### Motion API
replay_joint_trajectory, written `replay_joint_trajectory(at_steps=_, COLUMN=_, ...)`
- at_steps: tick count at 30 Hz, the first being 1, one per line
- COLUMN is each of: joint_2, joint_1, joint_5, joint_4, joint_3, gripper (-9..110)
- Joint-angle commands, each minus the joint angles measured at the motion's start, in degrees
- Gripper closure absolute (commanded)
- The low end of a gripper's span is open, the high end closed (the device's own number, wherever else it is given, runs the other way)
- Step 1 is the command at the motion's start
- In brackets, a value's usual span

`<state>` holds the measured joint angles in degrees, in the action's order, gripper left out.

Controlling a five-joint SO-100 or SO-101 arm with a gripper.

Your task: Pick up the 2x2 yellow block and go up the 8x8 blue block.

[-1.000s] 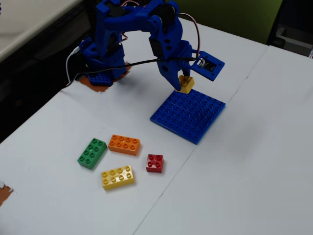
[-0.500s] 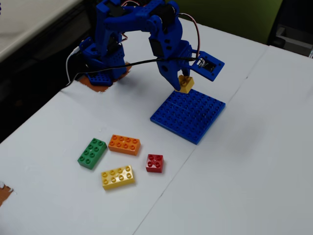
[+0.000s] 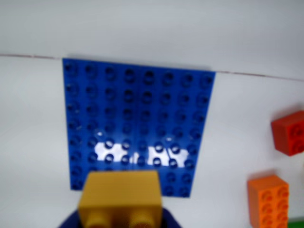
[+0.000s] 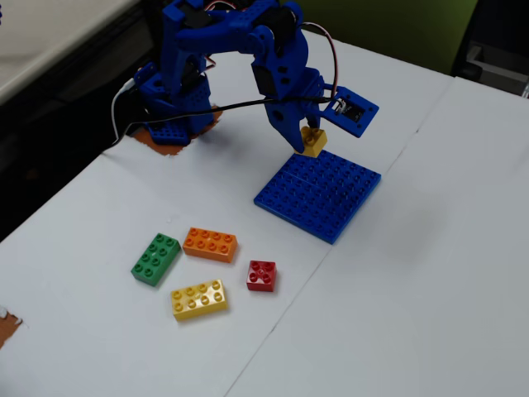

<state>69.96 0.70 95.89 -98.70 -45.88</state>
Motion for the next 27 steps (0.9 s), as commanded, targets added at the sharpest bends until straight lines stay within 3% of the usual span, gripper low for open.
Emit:
replay_joint_trajectory(at_steps=1, joint_2=3.60, joint_1=-0.09, joint_5=0.35, joint_4=-0.26, joint_3=0.26, gripper=101)
replay_joint_trajectory(at_steps=27, joint_2=4.13, joint_1=-0.35, joint_5=0.35, joint_4=-0.70, joint_3=0.26, gripper=101)
